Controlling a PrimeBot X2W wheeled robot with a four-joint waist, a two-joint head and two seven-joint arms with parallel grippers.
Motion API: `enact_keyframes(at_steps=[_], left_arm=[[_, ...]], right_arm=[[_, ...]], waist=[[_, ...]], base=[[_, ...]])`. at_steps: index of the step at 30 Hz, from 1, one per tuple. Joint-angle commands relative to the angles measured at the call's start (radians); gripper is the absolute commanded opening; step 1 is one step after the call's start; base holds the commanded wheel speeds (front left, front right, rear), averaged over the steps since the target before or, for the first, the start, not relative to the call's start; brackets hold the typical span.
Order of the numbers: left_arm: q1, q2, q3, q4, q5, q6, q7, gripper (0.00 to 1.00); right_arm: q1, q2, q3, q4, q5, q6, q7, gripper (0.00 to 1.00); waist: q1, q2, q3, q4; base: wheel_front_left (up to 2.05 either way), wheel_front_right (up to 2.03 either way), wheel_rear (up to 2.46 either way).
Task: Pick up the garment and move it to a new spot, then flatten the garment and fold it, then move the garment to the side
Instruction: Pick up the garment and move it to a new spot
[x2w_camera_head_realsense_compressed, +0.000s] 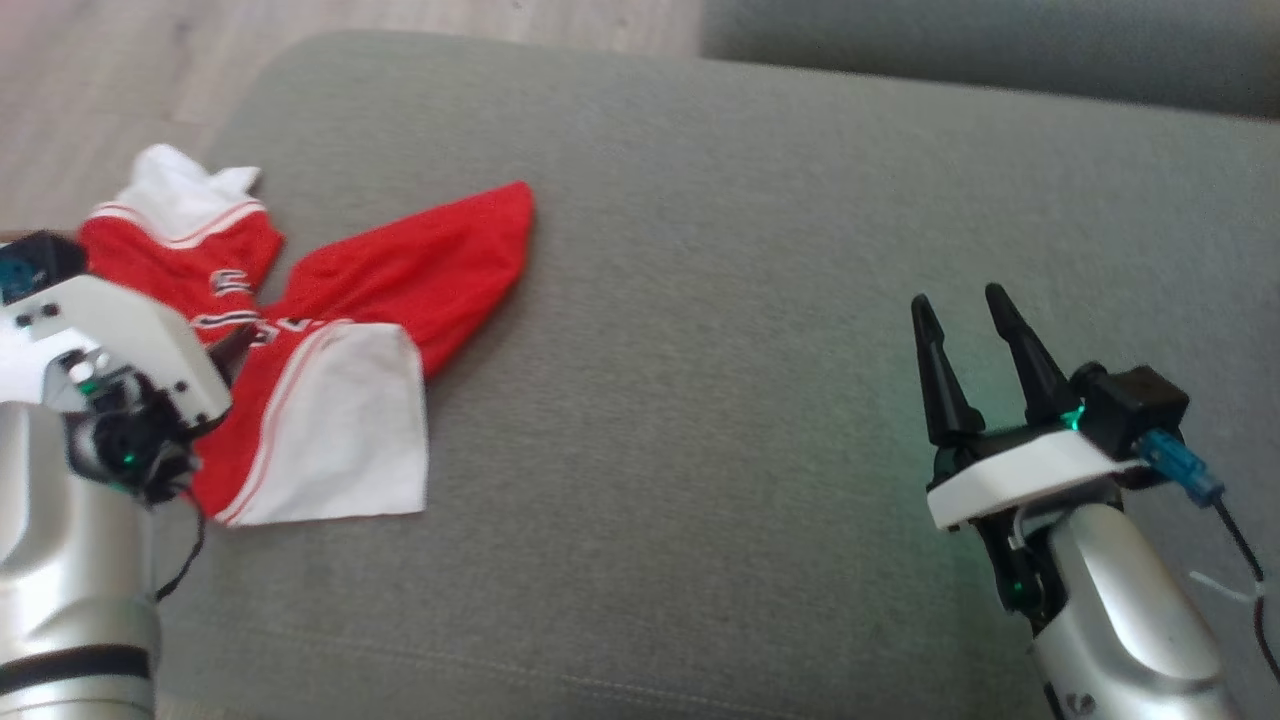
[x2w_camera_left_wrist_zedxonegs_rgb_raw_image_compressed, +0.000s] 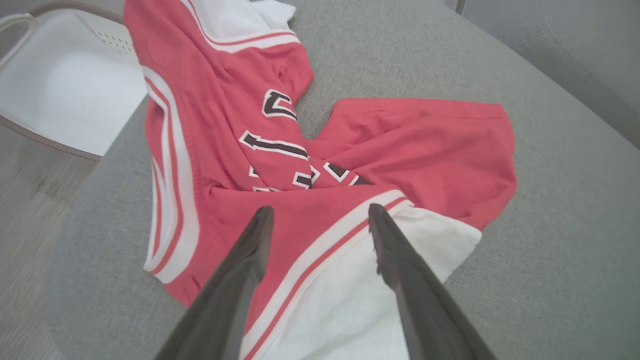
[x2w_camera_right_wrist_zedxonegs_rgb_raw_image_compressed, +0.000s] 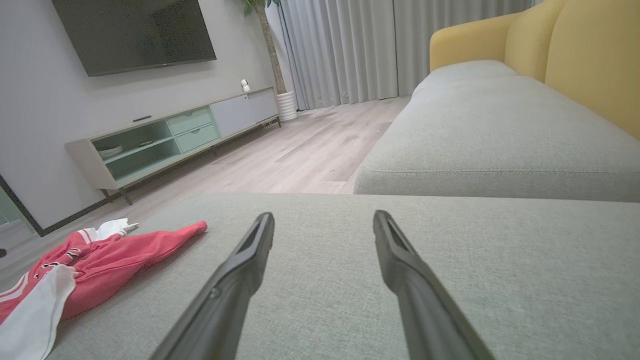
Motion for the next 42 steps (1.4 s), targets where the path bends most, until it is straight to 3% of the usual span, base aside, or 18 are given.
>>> enact_keyframes(at_steps=[1, 9, 16, 17, 18, 19, 25, 30, 34, 42], left_arm=[[-0.069, 0.059, 0.045, -0.008, -0.01, 0.011, 0.012, 1.0], [-0.088, 0.066, 0.041, 0.194, -0.043, -0.007, 0.07, 1.0], [-0.08, 0.066, 0.019, 0.288, -0.068, -0.035, 0.087, 1.0], [-0.083, 0.067, 0.018, 0.295, -0.071, -0.037, 0.078, 0.76], [-0.086, 0.069, 0.017, 0.301, -0.075, -0.039, 0.065, 0.43], [-0.089, 0.07, 0.015, 0.306, -0.077, -0.04, 0.052, 0.0], [-0.106, 0.088, -0.02, 0.307, -0.071, -0.047, -0.01, 0.0], [-0.145, 0.117, -0.105, 0.244, -0.035, -0.05, -0.077, 0.0], [-0.18, 0.127, -0.208, 0.142, -0.039, -0.05, -0.091, 0.0], [-0.246, 0.144, -0.419, -0.167, -0.084, -0.05, -0.067, 0.0]], right_arm=[[-0.039, 0.006, 0.02, -0.028, 0.002, -0.001, -0.011, 1.0], [-0.076, 0.009, 0.029, -0.02, 0.005, -0.001, -0.011, 1.0], [-0.083, 0.01, 0.026, -0.009, 0.006, -0.001, -0.011, 1.0], [-0.083, 0.01, 0.025, -0.007, 0.006, -0.001, -0.011, 1.0], [-0.084, 0.01, 0.024, -0.005, 0.006, -0.001, -0.011, 1.0], [-0.084, 0.011, 0.024, -0.003, 0.006, -0.001, -0.011, 1.0], [-0.077, 0.014, 0.028, 0.009, 0.011, -0.001, -0.011, 1.0], [-0.058, 0.015, 0.028, 0.016, 0.019, -0.001, -0.011, 1.0], [-0.036, 0.018, 0.027, 0.019, 0.025, -0.001, -0.011, 1.0], [-0.004, 0.022, 0.034, 0.02, 0.036, -0.001, -0.011, 1.0]], waist=[[-0.0001, 0.0, 0.047, -0.049], [-0.0001, 0.0, 0.098, -0.112], [-0.0001, 0.0, 0.102, -0.123], [-0.0001, 0.0, 0.101, -0.123], [-0.0001, 0.0, 0.099, -0.122], [-0.0001, 0.0, 0.096, -0.121], [-0.0001, 0.0, 0.065, -0.116], [-0.0001, 0.0, 0.003, -0.118], [-0.0001, 0.0, -0.055, -0.131], [-0.0001, 0.0, -0.134, -0.228]], base=[[0.0, 0.0, 0.0], [0.0, 0.0, 0.0], [0.0, 0.0, 0.0], [0.0, 0.0, 0.0], [0.0, 0.0, 0.0], [0.0, 0.0, 0.0], [0.0, 0.0, 0.0], [0.0, 0.0, 0.0], [0.0, 0.0, 0.0], [0.0, 0.0, 0.0]])
